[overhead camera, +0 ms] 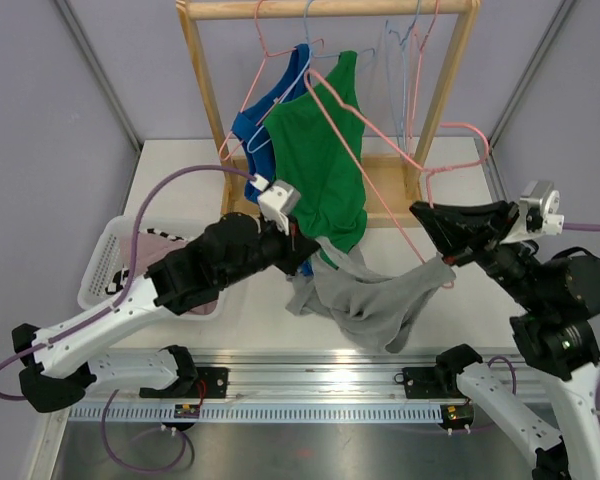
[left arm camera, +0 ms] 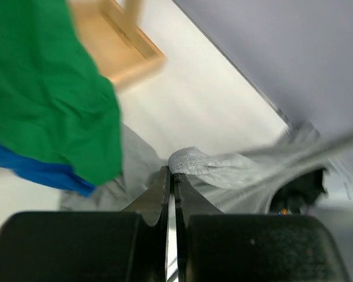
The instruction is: Remove the tank top from the hanger
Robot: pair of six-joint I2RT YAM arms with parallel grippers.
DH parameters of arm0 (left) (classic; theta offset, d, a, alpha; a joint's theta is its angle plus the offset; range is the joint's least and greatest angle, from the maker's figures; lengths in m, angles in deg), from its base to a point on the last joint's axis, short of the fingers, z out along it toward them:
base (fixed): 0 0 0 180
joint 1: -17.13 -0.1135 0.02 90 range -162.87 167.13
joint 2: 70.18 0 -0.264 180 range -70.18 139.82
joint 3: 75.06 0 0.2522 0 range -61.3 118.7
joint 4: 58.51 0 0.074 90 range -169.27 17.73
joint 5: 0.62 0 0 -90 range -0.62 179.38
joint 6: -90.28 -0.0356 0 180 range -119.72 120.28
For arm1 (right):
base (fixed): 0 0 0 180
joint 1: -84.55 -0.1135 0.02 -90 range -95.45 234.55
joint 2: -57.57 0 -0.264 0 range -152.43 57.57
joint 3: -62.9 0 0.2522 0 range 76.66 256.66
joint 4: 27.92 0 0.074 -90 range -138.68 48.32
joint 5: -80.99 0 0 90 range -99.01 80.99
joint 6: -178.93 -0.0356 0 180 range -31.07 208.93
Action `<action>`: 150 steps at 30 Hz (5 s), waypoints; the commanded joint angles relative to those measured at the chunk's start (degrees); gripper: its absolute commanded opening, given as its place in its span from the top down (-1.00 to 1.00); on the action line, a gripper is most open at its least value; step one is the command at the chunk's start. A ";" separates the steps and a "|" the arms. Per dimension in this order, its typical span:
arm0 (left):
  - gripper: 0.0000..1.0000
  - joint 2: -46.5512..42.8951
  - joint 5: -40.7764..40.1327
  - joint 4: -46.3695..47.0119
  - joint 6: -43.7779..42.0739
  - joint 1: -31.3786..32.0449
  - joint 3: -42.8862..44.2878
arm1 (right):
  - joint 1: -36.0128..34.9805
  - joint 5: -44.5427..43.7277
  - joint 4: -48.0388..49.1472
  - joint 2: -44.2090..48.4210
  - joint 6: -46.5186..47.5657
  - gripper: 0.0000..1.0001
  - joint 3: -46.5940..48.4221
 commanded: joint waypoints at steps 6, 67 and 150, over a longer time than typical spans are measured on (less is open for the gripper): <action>1.00 -0.44 9.98 15.15 -2.11 15.21 -18.60 | -0.29 -12.43 61.88 -10.35 -9.86 1.00 -13.49; -0.98 29.60 -16.07 8.37 6.34 24.03 -7.89 | 7.00 -23.79 -24.38 -51.16 -0.19 -0.79 51.74; -0.64 -5.59 5.13 -13.14 17.58 -64.74 -25.48 | 5.87 8.93 -3.12 -40.05 -25.32 -0.99 28.24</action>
